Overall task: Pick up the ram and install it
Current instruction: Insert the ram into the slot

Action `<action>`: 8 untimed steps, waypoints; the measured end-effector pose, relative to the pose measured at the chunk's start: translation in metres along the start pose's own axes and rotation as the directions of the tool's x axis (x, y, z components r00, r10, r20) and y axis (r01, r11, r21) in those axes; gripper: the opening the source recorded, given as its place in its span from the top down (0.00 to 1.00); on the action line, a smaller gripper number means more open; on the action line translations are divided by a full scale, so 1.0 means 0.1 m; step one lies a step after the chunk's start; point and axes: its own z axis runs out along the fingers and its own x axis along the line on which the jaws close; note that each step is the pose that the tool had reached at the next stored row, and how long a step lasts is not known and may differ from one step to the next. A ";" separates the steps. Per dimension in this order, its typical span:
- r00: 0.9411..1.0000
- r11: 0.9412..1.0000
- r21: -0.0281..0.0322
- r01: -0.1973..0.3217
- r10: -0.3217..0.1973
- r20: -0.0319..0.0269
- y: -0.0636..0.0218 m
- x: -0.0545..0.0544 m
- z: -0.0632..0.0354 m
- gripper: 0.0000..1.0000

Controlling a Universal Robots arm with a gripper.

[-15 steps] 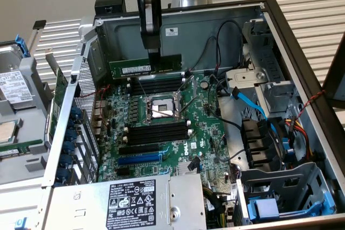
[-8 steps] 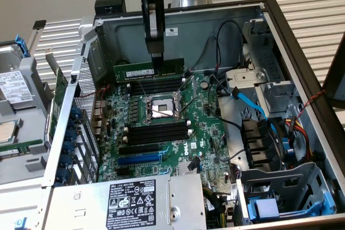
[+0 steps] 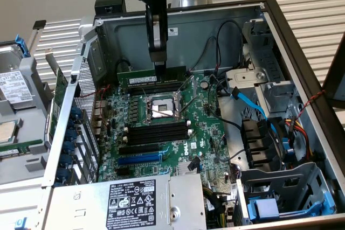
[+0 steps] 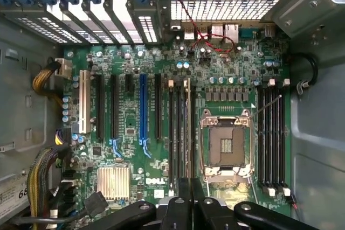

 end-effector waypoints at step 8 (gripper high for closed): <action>1.000 1.000 -0.015 -0.008 0.008 0.000 -0.020 0.00 0.122 0.88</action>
